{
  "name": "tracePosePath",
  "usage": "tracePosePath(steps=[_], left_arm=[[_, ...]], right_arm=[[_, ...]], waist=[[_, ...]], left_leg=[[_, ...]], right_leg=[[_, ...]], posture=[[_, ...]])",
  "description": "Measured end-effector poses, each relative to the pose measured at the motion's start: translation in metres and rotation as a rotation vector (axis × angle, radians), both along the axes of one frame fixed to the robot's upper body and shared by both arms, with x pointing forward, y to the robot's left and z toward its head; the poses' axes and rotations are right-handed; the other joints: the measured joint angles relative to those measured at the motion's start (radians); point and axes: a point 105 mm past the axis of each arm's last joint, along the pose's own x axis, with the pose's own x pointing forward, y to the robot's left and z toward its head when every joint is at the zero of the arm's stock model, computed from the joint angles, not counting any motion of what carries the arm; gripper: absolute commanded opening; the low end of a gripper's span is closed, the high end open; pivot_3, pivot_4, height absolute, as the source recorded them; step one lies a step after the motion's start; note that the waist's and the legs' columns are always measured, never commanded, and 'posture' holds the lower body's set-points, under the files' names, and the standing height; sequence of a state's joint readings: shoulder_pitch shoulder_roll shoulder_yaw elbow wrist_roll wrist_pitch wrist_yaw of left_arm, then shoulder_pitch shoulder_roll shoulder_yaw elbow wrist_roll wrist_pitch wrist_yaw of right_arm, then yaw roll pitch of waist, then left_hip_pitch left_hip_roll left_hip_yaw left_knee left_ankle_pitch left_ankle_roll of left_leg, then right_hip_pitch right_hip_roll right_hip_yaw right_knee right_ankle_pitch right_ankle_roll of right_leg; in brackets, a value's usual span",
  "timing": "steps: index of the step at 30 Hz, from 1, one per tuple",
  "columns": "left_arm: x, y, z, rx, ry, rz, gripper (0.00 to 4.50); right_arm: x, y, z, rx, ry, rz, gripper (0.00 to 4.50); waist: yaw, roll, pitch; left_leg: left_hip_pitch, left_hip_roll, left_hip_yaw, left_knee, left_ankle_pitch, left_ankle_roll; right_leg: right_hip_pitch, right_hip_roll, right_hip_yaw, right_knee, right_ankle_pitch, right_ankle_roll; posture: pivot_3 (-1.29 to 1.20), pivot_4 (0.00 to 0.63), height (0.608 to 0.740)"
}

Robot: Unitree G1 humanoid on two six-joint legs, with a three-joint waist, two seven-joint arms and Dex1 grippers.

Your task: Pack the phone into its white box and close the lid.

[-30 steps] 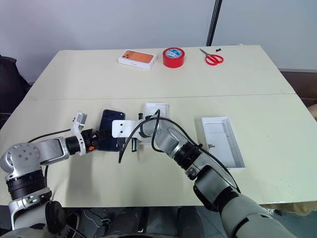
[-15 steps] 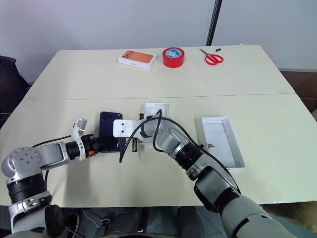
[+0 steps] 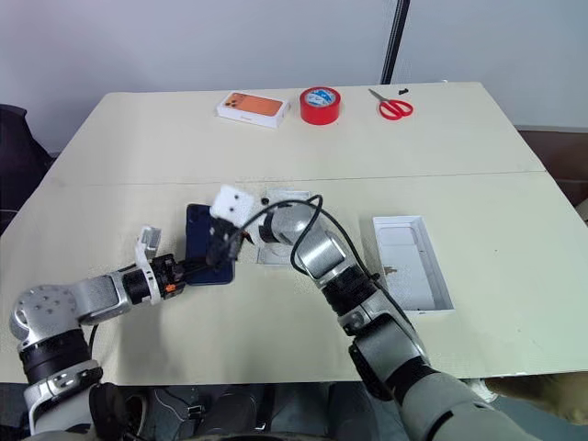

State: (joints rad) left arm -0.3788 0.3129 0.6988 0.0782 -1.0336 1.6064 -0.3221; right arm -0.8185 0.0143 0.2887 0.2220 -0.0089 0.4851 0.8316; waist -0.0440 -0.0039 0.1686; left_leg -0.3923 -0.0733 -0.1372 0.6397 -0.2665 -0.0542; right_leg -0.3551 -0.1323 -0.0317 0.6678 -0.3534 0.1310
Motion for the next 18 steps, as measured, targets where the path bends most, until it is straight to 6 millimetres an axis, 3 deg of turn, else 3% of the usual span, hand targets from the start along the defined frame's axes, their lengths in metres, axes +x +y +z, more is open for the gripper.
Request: tracePosePath(steps=[2, 4, 7, 9, 12, 15, 18], left_arm=[[0.000, 0.002, 0.002, -0.011, -0.004, 0.001, 0.12], [0.000, 0.006, 0.002, -0.011, 0.002, 0.007, 0.12], [0.001, 0.004, 0.007, -0.025, -0.015, -0.003, 0.12], [0.006, 0.002, 0.019, -0.051, -0.065, -0.001, 0.12], [0.017, -0.002, 0.035, -0.020, -0.178, 0.046, 0.12], [0.018, 0.001, 0.033, 0.091, -0.233, 0.082, 0.12], [0.014, 0.000, 0.024, 0.085, -0.207, 0.062, 0.12]], right_arm=[[-0.003, -0.010, 0.012, 0.127, 0.113, 0.019, 0.85], [-0.002, -0.025, 0.018, 0.215, 0.178, 0.014, 1.79], [-0.007, -0.056, 0.005, 0.143, 0.152, 0.004, 3.22], [-0.021, -0.074, -0.024, 0.013, 0.149, 0.045, 3.22], [-0.032, -0.086, -0.047, -0.113, 0.071, 0.085, 3.22], [-0.036, -0.096, -0.051, -0.153, 0.008, 0.108, 3.22], [-0.035, -0.102, -0.052, -0.173, -0.051, 0.102, 3.22]], waist=[[0.004, -0.002, 0.001], [0.003, -0.003, 0.001], [0.005, -0.003, 0.001], [0.003, -0.004, 0.002], [-0.007, -0.004, 0.002], [-0.017, -0.004, 0.002], [-0.013, -0.006, 0.003]], left_leg=[[0.000, 0.000, 0.000, 0.000, 0.000, 0.000], [0.000, 0.000, 0.000, 0.000, 0.000, 0.000], [-0.001, 0.000, 0.000, -0.002, 0.000, 0.000], [-0.001, 0.000, 0.001, -0.002, 0.000, 0.000], [-0.001, 0.001, 0.004, -0.003, 0.000, 0.000], [0.000, 0.001, 0.005, -0.005, 0.000, -0.001], [0.000, 0.001, 0.004, -0.004, 0.001, -0.001]], right_leg=[[0.000, 0.000, 0.000, -0.001, 0.000, 0.000], [0.000, 0.000, 0.000, 0.000, 0.000, 0.000], [-0.001, 0.000, 0.001, -0.001, 0.000, 0.000], [-0.002, 0.000, 0.001, -0.001, 0.000, 0.000], [-0.003, 0.000, 0.002, 0.000, 0.000, 0.000], [-0.003, 0.001, 0.003, -0.001, 0.000, 0.000], [-0.003, 0.001, 0.003, -0.001, 0.000, 0.000]], posture=[[0.00, 0.150, 0.740], [0.00, 0.150, 0.740], [0.00, 0.150, 0.740], [0.00, 0.150, 0.740], [0.00, 0.150, 0.740], [0.00, 0.150, 0.740], [0.00, 0.150, 0.740]])
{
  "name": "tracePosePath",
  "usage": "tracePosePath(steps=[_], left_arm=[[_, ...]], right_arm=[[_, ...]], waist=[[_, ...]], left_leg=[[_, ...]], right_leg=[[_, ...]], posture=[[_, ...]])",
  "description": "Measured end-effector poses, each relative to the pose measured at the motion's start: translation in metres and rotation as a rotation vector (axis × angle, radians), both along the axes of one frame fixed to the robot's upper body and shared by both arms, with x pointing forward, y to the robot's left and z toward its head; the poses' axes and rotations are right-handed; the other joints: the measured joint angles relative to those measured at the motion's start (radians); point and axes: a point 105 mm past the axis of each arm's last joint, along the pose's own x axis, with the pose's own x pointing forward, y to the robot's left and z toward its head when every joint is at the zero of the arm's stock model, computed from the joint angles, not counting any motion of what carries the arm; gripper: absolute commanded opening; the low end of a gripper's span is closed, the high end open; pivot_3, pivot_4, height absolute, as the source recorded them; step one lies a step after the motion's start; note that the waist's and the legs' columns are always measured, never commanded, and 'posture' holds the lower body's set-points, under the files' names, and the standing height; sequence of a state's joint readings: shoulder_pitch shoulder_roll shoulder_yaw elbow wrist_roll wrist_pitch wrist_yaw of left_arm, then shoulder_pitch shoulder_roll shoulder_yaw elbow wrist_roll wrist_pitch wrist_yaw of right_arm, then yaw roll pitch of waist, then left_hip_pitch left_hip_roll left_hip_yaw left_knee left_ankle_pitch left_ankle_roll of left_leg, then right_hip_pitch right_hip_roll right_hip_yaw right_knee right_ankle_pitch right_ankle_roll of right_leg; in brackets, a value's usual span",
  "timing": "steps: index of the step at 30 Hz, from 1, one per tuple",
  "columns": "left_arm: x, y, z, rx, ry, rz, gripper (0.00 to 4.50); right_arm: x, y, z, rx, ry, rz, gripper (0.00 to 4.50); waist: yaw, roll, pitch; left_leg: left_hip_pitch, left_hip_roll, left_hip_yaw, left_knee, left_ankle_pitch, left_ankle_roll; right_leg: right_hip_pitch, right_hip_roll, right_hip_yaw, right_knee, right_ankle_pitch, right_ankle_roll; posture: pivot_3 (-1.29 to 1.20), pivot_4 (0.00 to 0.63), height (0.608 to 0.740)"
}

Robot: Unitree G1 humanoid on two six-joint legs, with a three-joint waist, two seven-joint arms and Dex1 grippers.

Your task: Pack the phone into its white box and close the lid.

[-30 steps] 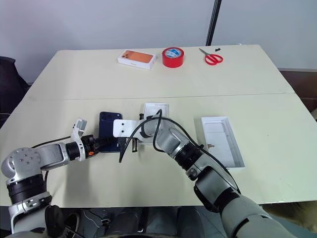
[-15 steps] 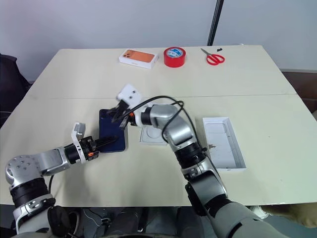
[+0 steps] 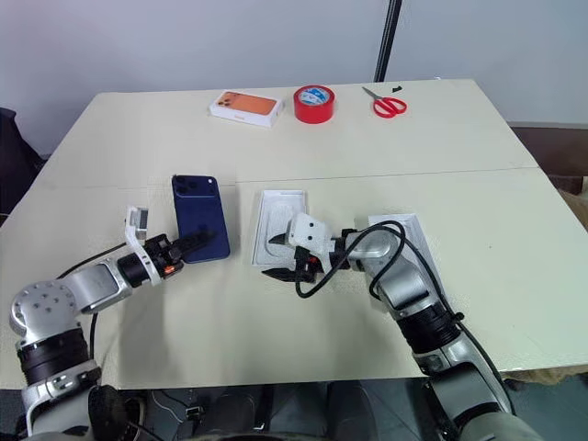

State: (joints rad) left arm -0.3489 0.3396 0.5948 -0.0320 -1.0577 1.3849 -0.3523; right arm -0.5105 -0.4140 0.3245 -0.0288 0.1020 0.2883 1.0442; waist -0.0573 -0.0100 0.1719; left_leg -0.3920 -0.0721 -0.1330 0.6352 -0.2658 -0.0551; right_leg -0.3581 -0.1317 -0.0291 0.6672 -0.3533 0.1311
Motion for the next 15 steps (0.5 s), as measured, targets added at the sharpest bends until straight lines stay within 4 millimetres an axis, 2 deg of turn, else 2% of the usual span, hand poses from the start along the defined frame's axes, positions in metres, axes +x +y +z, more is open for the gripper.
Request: tracePosePath(steps=[4, 5, 6, 9, 15], left_arm=[[0.003, -0.005, 0.002, -0.050, 0.003, -0.019, 0.12], [0.003, -0.006, 0.002, -0.058, 0.001, -0.023, 0.12], [0.003, -0.008, 0.002, -0.064, 0.002, -0.026, 0.12], [0.003, -0.013, 0.000, -0.067, 0.013, -0.037, 0.12], [0.007, -0.020, 0.006, -0.078, 0.002, -0.051, 0.12]], right_arm=[[-0.002, -0.001, -0.009, -0.006, -0.059, 0.002, 3.22], [-0.003, -0.001, -0.012, -0.010, -0.064, 0.006, 2.69], [-0.002, 0.000, -0.013, -0.016, -0.076, 0.006, 2.40], [0.003, -0.003, -0.019, -0.048, -0.118, -0.012, 0.90], [0.006, -0.006, -0.026, -0.070, -0.133, -0.029, 0.90]], waist=[[0.018, -0.001, 0.000], [0.019, -0.001, 0.000], [0.019, -0.001, 0.001], [0.019, -0.001, 0.000], [0.015, -0.001, 0.000]], left_leg=[[0.000, -0.001, -0.001, 0.001, 0.000, 0.000], [-0.001, -0.001, -0.001, 0.001, 0.000, 0.000], [-0.001, -0.001, -0.001, 0.001, 0.000, 0.000], [-0.001, -0.001, -0.001, 0.001, 0.000, 0.000], [-0.001, 0.000, -0.001, 0.001, 0.000, 0.000]], right_leg=[[0.001, 0.000, 0.000, -0.001, 0.000, 0.000], [0.001, -0.001, 0.000, -0.001, 0.000, 0.000], [0.001, -0.001, 0.000, -0.001, 0.000, 0.000], [0.001, 0.000, 0.000, -0.001, 0.000, 0.000], [0.001, 0.000, 0.000, -0.001, 0.000, 0.000]], posture=[[0.00, 0.150, 0.740], [0.00, 0.150, 0.740], [0.00, 0.150, 0.740], [0.00, 0.150, 0.740], [0.00, 0.150, 0.740]])
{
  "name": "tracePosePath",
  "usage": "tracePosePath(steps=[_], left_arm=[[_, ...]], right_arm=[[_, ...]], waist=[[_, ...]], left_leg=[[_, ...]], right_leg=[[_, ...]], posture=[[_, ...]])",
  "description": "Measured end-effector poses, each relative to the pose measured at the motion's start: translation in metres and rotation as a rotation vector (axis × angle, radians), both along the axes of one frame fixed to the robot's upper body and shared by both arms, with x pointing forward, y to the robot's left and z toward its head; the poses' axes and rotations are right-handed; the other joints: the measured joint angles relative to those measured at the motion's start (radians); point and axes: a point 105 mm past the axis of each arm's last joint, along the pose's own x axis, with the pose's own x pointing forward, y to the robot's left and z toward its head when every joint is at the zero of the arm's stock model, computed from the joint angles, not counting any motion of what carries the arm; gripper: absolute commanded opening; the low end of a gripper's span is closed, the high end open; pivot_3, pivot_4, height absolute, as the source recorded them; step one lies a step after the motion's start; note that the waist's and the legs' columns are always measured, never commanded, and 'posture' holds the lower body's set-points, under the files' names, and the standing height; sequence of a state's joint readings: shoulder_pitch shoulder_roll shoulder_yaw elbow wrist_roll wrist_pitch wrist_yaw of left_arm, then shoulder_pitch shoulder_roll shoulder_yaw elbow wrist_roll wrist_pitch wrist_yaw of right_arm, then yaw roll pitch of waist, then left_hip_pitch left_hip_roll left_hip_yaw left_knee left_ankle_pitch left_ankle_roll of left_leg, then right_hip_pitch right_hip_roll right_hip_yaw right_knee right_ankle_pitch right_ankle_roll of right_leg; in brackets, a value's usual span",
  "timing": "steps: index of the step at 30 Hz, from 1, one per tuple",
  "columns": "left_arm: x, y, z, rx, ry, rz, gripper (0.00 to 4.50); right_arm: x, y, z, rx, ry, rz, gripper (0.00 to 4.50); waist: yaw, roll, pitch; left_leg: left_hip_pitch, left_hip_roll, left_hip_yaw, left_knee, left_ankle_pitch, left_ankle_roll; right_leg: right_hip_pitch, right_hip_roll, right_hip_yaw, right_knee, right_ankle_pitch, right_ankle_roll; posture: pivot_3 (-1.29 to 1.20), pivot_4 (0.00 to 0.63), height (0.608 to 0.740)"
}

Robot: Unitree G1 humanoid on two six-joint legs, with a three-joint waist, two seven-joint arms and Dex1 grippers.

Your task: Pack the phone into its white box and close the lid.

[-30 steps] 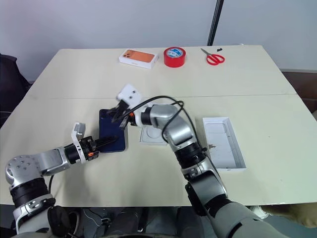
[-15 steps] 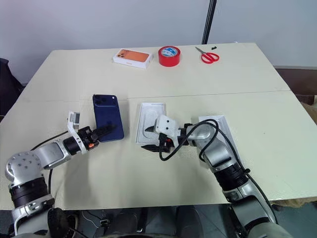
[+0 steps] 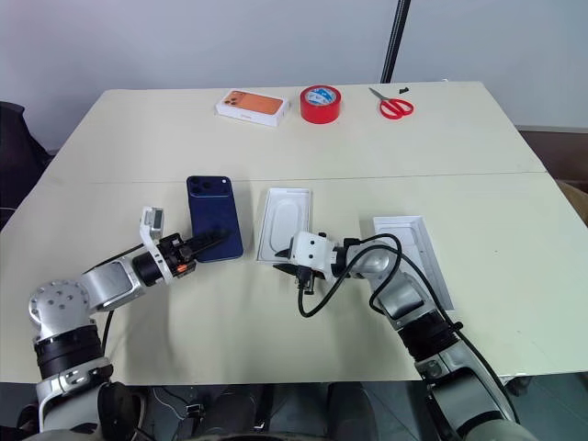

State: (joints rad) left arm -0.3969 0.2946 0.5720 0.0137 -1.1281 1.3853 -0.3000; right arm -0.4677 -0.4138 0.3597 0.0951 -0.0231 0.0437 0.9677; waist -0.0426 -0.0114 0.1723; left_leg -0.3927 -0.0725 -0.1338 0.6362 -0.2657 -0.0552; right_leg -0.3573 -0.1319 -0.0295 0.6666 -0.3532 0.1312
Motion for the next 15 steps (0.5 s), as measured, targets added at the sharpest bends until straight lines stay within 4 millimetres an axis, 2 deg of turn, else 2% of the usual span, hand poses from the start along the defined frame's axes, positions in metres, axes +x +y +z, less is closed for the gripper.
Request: tracePosePath(steps=[4, 5, 6, 11, 15], left_arm=[[0.001, 0.000, 0.000, -0.012, 0.006, -0.001, 0.12], [0.002, 0.000, 0.000, -0.010, 0.009, 0.001, 0.12], [0.002, 0.000, 0.000, -0.009, 0.011, 0.003, 0.12], [0.003, -0.008, 0.001, -0.029, 0.018, -0.005, 0.12], [0.003, -0.016, 0.011, -0.056, -0.003, -0.036, 0.12]], right_arm=[[0.000, 0.000, 0.000, 0.005, 0.005, 0.001, 0.90], [0.001, -0.001, -0.001, 0.003, 0.009, -0.001, 0.34], [0.001, -0.001, -0.001, 0.003, 0.009, 0.001, 0.06], [0.001, -0.001, -0.002, -0.007, -0.006, 0.013, 0.06], [-0.006, 0.003, -0.002, -0.002, 0.016, 0.033, 0.06]], waist=[[0.000, 0.000, 0.000], [0.000, 0.000, 0.000], [0.000, 0.000, 0.000], [0.001, 0.000, 0.000], [0.000, 0.000, 0.000]], left_leg=[[0.000, 0.000, 0.000, 0.000, 0.000, 0.000], [0.000, 0.000, 0.000, 0.000, 0.000, 0.000], [0.000, 0.000, 0.000, 0.000, 0.000, 0.000], [0.000, 0.000, 0.000, 0.000, 0.000, 0.000], [0.000, 0.000, 0.000, 0.000, 0.000, 0.000]], right_leg=[[0.000, 0.000, 0.000, 0.000, 0.000, 0.000], [0.000, 0.000, 0.000, 0.000, 0.000, 0.000], [0.000, 0.000, 0.000, 0.000, 0.000, 0.000], [0.001, 0.000, 0.000, 0.000, 0.000, 0.000], [0.000, 0.000, 0.000, 0.000, 0.000, 0.000]], posture=[[0.00, 0.150, 0.740], [0.00, 0.150, 0.740], [0.00, 0.150, 0.740], [0.00, 0.150, 0.740], [0.00, 0.150, 0.740]])
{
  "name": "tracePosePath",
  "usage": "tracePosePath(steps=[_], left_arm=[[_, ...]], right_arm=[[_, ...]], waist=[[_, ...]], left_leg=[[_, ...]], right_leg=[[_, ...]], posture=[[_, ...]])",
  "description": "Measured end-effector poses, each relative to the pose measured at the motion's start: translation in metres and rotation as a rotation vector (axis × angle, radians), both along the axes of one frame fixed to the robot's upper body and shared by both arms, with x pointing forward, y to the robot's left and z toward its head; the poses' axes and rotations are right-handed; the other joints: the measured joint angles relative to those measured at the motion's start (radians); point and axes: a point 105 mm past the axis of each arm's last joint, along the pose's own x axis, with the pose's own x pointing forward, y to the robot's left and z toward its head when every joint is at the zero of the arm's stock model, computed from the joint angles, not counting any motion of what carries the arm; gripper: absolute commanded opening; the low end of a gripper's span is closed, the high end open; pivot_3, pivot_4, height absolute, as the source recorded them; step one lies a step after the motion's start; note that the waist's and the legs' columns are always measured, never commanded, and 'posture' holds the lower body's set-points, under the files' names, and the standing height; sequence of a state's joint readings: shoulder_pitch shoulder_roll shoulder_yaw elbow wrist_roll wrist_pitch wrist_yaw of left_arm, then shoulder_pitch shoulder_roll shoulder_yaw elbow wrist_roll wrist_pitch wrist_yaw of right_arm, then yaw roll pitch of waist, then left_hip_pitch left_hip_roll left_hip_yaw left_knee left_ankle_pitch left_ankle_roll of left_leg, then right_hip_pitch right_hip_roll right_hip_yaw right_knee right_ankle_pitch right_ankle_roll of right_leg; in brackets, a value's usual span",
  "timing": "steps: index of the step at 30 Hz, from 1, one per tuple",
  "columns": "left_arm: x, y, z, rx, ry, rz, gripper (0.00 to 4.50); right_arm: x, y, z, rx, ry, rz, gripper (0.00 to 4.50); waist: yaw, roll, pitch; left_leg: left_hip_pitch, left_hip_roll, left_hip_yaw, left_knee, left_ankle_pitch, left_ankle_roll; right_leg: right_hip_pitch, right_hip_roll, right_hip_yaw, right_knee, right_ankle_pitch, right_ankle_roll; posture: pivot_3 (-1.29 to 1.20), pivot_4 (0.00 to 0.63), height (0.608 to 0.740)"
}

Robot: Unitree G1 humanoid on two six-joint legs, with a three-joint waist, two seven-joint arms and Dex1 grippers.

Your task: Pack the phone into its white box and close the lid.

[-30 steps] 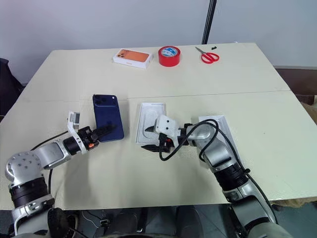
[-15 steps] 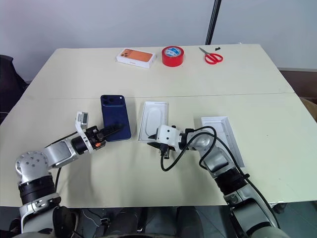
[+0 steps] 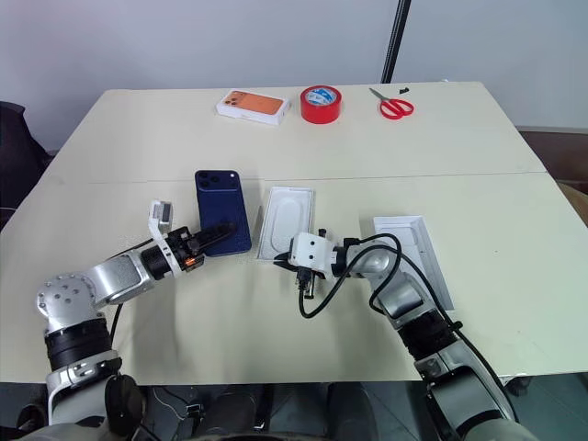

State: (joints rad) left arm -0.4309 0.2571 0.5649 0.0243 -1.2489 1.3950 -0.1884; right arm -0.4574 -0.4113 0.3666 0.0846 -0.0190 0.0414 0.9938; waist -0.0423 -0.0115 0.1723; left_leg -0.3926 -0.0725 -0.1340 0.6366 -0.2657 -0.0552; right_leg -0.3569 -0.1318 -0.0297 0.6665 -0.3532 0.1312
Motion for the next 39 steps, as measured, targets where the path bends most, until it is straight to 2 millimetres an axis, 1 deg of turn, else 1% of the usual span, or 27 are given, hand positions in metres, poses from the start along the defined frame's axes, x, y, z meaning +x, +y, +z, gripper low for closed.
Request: tracePosePath(steps=[4, 7, 8, 9, 10, 11, 12, 13, 14, 17, 19, 21, 24, 25, 26, 29, 30, 36, 39], left_arm=[[-0.001, -0.004, 0.005, -0.022, -0.002, -0.011, 0.12], [-0.002, -0.009, 0.005, -0.022, 0.002, -0.028, 0.12], [-0.003, -0.012, 0.004, -0.019, 0.006, -0.036, 0.12], [-0.004, -0.016, 0.002, -0.022, 0.013, -0.046, 0.12], [-0.006, -0.019, -0.001, -0.019, 0.024, -0.053, 0.12], [-0.008, -0.022, -0.005, -0.010, 0.035, -0.062, 0.12], [-0.010, -0.024, -0.008, -0.005, 0.047, -0.070, 0.12], [-0.011, -0.026, -0.008, -0.014, 0.046, -0.074, 0.12], [-0.011, -0.027, -0.007, -0.015, 0.042, -0.079, 0.12], [-0.013, -0.032, -0.003, -0.017, 0.027, -0.100, 0.12], [-0.014, -0.035, -0.003, -0.008, 0.028, -0.116, 0.12], [-0.017, -0.037, -0.009, 0.008, 0.046, -0.128, 0.12], [-0.020, -0.038, -0.017, 0.032, 0.065, -0.139, 0.12], [-0.019, -0.039, -0.018, 0.035, 0.063, -0.143, 0.99], [-0.020, -0.040, -0.017, 0.035, 0.058, -0.151, 1.26], [-0.021, -0.039, -0.014, 0.056, 0.041, -0.184, 2.64], [-0.021, -0.038, -0.012, 0.067, 0.033, -0.193, 3.16], [-0.018, -0.031, 0.000, 0.095, -0.012, -0.205, 3.16], [-0.018, -0.027, 0.001, 0.106, -0.017, -0.204, 3.16]], right_arm=[[-0.017, 0.012, 0.001, 0.026, 0.035, 0.059, 0.06], [-0.022, 0.017, 0.004, 0.054, 0.051, 0.071, 0.06], [-0.021, 0.018, 0.004, 0.059, 0.070, 0.063, 0.70], [-0.021, 0.018, 0.003, 0.066, 0.086, 0.058, 0.98], [-0.021, 0.018, 0.004, 0.070, 0.091, 0.055, 1.37], [-0.020, 0.017, 0.004, 0.074, 0.090, 0.052, 1.96], [-0.020, 0.016, 0.006, 0.080, 0.090, 0.049, 2.45], [-0.021, 0.013, 0.006, 0.086, 0.100, 0.047, 3.02], [-0.021, 0.011, 0.008, 0.095, 0.104, 0.046, 3.45], [-0.023, -0.001, 0.021, 0.115, 0.101, 0.044, 3.45], [-0.024, -0.014, 0.027, 0.095, 0.094, 0.044, 3.45], [-0.023, -0.034, 0.025, 0.039, 0.096, 0.020, 3.45], [-0.015, -0.054, 0.021, 0.004, 0.093, -0.042, 3.45], [-0.011, -0.056, 0.020, 0.002, 0.091, -0.058, 3.52], [-0.009, -0.058, 0.019, -0.001, 0.089, -0.068, 3.52], [-0.005, -0.060, 0.018, 0.000, 0.084, -0.083, 3.52], [-0.004, -0.059, 0.019, 0.000, 0.076, -0.083, 3.52], [-0.005, -0.048, 0.020, 0.021, 0.055, -0.059, 3.52], [-0.003, -0.048, 0.021, 0.021, 0.047, -0.060, 3.52]], waist=[[-0.001, 0.000, 0.000], [0.001, 0.000, 0.000], [0.002, 0.000, 0.000], [0.002, 0.000, 0.000], [0.003, 0.000, 0.000], [0.003, 0.000, 0.000], [0.003, 0.000, 0.000], [0.003, 0.000, 0.000], [0.003, 0.000, 0.000], [0.004, 0.000, 0.000], [0.006, 0.000, 0.000], [0.008, 0.000, 0.000], [0.004, 0.000, 0.000], [0.003, 0.000, 0.000], [0.001, 0.000, 0.000], [0.000, 0.000, 0.000], [0.001, 0.000, 0.000], [0.004, 0.000, 0.000], [0.003, 0.000, 0.000]], left_leg=[[0.000, 0.000, 0.000, 0.001, 0.000, 0.000], [0.000, 0.000, 0.000, 0.001, 0.000, 0.000], [0.000, 0.000, 0.000, 0.001, 0.000, 0.000], [0.000, 0.000, 0.000, 0.001, 0.000, 0.000], [0.000, 0.000, 0.000, 0.001, 0.000, 0.000], [0.000, 0.000, 0.000, 0.001, 0.000, 0.000], [0.000, 0.000, 0.000, 0.001, 0.000, 0.000], [0.000, 0.000, 0.000, 0.001, 0.000, 0.000], [0.000, 0.000, 0.000, 0.001, 0.000, 0.000], [0.000, 0.000, 0.000, 0.001, 0.000, 0.000], [0.000, 0.000, 0.000, 0.001, 0.000, 0.000], [0.000, -0.001, 0.000, 0.001, 0.000, 0.000], [0.000, 0.000, 0.000, 0.001, 0.000, 0.000], [0.000, 0.000, 0.000, 0.001, 0.000, 0.000], [0.000, 0.000, 0.001, 0.001, 0.000, 0.000], [0.000, 0.000, 0.001, 0.001, 0.000, 0.000], [0.000, 0.000, 0.000, 0.001, 0.000, 0.000], [0.000, 0.000, 0.000, 0.001, 0.000, 0.000], [0.000, 0.000, 0.000, 0.001, 0.000, 0.000]], right_leg=[[0.000, 0.000, 0.000, 0.000, 0.000, 0.000], [0.001, 0.000, 0.000, 0.000, 0.000, 0.000], [0.001, 0.000, 0.000, 0.000, 0.000, 0.000], [0.001, 0.000, 0.000, 0.000, 0.000, 0.000], [0.001, 0.000, 0.000, 0.000, 0.000, 0.000], [0.000, 0.000, 0.000, 0.000, 0.000, 0.000], [0.000, 0.000, 0.000, 0.000, 0.000, 0.000], [0.000, 0.000, 0.000, 0.000, 0.000, 0.000], [0.000, 0.000, 0.000, 0.000, 0.000, 0.000], [0.001, 0.000, 0.000, 0.000, 0.000, 0.000], [0.001, 0.000, 0.000, 0.000, 0.000, 0.000], [0.001, 0.000, 0.000, 0.000, 0.000, 0.000], [0.001, 0.000, 0.000, 0.000, 0.000, 0.000], [0.001, 0.000, 0.000, 0.000, 0.000, 0.000], [0.001, 0.000, 0.000, 0.000, 0.000, 0.000], [0.000, 0.000, 0.000, 0.000, 0.000, 0.000], [0.001, 0.000, 0.000, 0.000, 0.000, 0.000], [0.001, 0.000, 0.000, 0.000, 0.000, 0.000], [0.001, 0.000, 0.000, 0.000, 0.000, 0.000]], posture=[[0.00, 0.150, 0.740], [0.00, 0.150, 0.740], [0.00, 0.150, 0.740], [0.00, 0.150, 0.740], [0.00, 0.150, 0.740], [0.00, 0.150, 0.740], [0.00, 0.150, 0.740], [0.00, 0.150, 0.740], [0.00, 0.150, 0.740], [0.00, 0.150, 0.740], [0.00, 0.150, 0.740], [0.00, 0.150, 0.740], [0.00, 0.150, 0.740], [0.00, 0.150, 0.740], [0.00, 0.150, 0.740], [0.00, 0.150, 0.740], [0.00, 0.150, 0.740], [0.00, 0.150, 0.740], [0.00, 0.150, 0.740]])
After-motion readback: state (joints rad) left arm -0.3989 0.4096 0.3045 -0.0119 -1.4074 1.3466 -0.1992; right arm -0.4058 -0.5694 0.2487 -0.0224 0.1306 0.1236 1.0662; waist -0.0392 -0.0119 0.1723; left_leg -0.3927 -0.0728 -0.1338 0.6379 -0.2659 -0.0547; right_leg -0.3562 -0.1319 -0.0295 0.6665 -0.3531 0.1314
